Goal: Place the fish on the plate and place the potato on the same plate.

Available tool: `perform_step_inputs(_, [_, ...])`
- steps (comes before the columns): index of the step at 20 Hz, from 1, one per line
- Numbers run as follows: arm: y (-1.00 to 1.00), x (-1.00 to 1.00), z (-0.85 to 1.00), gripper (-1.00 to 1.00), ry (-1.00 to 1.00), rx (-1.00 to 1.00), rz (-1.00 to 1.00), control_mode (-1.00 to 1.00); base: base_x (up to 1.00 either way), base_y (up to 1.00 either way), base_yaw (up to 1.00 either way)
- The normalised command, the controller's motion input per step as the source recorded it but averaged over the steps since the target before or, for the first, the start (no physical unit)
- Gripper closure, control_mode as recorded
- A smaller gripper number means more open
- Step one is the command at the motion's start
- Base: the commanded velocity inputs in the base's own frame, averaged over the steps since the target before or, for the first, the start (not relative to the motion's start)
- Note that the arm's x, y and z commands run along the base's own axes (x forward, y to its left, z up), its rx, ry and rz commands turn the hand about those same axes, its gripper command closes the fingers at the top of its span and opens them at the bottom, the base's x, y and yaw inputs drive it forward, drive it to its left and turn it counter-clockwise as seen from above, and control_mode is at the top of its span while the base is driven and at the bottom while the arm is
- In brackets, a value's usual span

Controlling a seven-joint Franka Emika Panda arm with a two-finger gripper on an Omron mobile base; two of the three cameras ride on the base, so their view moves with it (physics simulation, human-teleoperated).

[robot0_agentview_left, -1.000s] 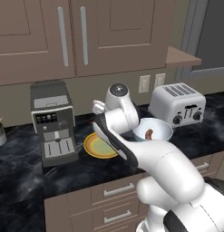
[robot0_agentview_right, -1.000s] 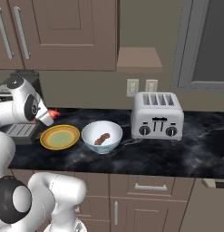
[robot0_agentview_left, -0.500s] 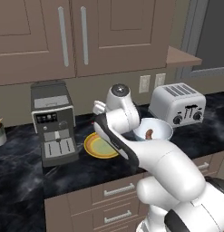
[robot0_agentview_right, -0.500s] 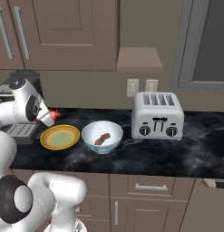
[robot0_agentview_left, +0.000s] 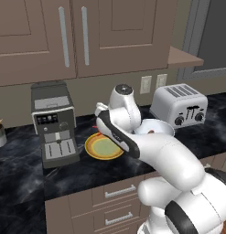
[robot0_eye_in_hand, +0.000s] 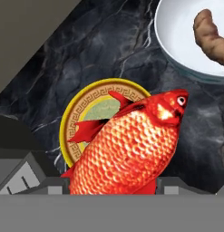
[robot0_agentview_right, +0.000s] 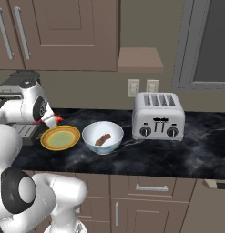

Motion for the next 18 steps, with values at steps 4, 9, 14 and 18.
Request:
perform_step_inputs(4, [0.00,0.13,-0.27,1.00,0.00,-0.07,0.01,-1.00,0.00,0.00,0.00])
perform_step_inputs(9, [0.04,0.16,-0.31,1.00,0.01,-0.03,0.03,-1.00,0.00,0.00,0.00])
perform_step_inputs(14, [0.07,0.25,-0.38,1.00,0.06,0.01,0.02,-1.00,0.00,0.00,0.00])
perform_step_inputs(18, [0.00,0.21,-0.32,1.00,0.02,0.01,0.01,-1.00,0.00,0.00,0.00])
